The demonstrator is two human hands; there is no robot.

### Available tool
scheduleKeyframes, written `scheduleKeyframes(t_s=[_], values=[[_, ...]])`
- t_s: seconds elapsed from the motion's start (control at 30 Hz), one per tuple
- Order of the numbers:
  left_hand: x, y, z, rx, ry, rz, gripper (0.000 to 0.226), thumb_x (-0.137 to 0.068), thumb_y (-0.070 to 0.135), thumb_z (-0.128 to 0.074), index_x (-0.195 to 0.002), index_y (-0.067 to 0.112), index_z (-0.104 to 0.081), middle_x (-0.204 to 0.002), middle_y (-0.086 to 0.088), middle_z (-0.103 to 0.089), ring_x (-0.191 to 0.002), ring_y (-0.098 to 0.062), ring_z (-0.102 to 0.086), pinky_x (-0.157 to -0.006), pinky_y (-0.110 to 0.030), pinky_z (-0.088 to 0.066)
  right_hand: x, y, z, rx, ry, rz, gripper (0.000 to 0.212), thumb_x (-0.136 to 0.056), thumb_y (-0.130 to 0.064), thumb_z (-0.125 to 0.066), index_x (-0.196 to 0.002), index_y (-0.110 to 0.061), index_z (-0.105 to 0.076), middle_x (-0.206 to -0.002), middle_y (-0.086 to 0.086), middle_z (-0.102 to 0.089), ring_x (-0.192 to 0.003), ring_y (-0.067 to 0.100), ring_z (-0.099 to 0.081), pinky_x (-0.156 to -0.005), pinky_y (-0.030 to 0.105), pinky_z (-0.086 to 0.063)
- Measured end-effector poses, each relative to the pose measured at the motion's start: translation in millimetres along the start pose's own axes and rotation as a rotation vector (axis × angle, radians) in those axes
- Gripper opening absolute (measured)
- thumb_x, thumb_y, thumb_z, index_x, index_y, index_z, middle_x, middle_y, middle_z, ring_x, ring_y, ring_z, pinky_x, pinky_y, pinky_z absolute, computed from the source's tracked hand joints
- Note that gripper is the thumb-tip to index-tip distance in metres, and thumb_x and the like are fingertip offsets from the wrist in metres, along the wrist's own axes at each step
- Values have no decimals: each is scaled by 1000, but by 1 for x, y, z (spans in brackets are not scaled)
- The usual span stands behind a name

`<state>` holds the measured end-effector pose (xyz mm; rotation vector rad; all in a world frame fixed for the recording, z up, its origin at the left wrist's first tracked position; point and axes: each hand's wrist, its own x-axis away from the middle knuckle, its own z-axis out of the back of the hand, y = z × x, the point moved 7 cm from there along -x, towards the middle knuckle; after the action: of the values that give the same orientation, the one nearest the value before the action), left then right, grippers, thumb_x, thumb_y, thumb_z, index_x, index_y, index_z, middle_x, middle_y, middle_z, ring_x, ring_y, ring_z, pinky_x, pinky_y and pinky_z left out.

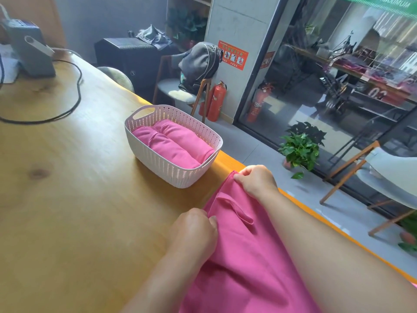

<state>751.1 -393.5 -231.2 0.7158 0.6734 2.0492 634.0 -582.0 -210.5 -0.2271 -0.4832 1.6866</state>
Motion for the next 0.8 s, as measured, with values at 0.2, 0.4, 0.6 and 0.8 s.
scheduleKeyframes(t_s=[0.2, 0.4, 0.6, 0.8], values=[[-9, -3, 0, -41, -27, 10, 32, -98, 36, -47, -73, 15, -49, -102, -14, -68, -101, -36, -60, -81, -33, -46, -1, -5, -3, 56, 49, -29, 10, -84, -33, -68, -79, -26, -64, -105, 0, -64, -104, 27, -59, -79, 31, -44], [-11, -1, 1, -95, -19, 27, 31, -98, 36, -46, -93, 10, -62, -108, -14, -67, -106, -34, -60, -81, -31, -44, 25, -35, 0, 316, 182, 369, 20, -96, -27, -57, -102, -23, -76, -103, 6, -59, -107, 29, -54, -84, 34, -45], [-6, 1, 3, 49, -128, -31, 39, -93, 41, -55, -88, 4, -66, -84, -12, -66, -83, -31, -63, -66, -33, -48, 42, -25, -24, 356, 13, 391, 30, -100, -22, -47, -115, -17, -72, -119, 9, -60, -115, 31, -52, -98, 36, -44], [5, -8, 23, 328, -145, -89, 40, -92, 42, -59, -70, 9, -54, -51, 5, -46, -51, -21, -47, -52, -47, -55, 52, -34, -21, 553, -44, 349, 36, -102, -35, -38, -119, -22, -67, -126, 1, -56, -121, 28, -44, -99, 40, -38]])
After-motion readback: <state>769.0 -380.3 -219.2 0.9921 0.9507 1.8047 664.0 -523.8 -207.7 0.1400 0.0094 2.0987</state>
